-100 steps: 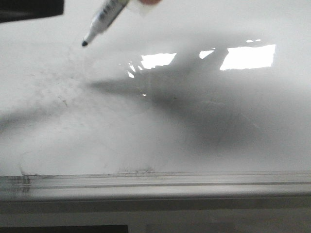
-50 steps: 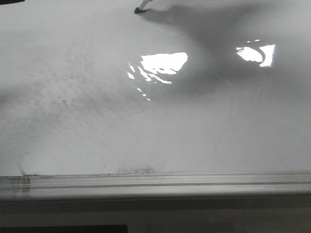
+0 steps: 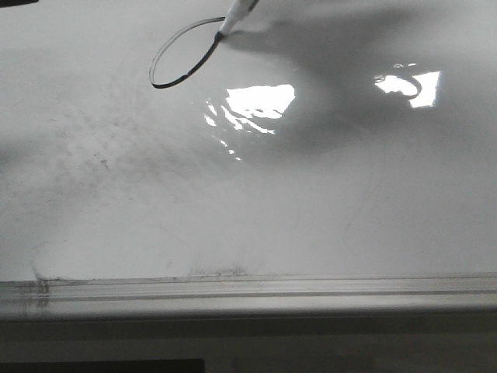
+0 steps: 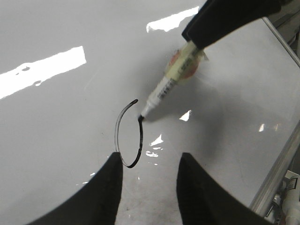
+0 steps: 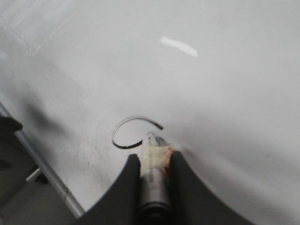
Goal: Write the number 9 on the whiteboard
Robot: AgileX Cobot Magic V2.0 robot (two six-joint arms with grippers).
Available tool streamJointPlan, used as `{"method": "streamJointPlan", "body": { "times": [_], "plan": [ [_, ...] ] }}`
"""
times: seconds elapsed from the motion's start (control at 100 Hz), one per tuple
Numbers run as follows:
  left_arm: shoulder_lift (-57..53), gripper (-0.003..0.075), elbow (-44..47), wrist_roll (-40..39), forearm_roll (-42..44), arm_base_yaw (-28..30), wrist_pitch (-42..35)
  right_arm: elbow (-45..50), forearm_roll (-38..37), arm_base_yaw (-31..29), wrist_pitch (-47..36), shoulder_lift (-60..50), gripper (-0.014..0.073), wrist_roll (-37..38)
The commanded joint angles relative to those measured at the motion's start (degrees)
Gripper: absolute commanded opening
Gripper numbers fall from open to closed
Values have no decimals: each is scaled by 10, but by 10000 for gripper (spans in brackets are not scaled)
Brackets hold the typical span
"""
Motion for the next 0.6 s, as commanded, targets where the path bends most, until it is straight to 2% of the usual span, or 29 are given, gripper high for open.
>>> {"method": "streamJointPlan", "body": {
  "times": [0.0, 0.14, 0.35, 0.59],
  "plan": [
    [-2, 263, -18, -6, -3, -1, -44, -31, -32, -12, -48, -7, -53, -2],
    [-2, 263, -18, -6, -3, -1, -44, -21, -25, -12, -2, -4, -53, 4],
    [-2, 263, -18, -6, -3, -1, -41, 84, -12, 13, 12, -20, -53, 20],
    [33, 263, -18, -6, 13, -16, -35, 60, 19, 68, 4, -42, -53, 20]
  ]
}}
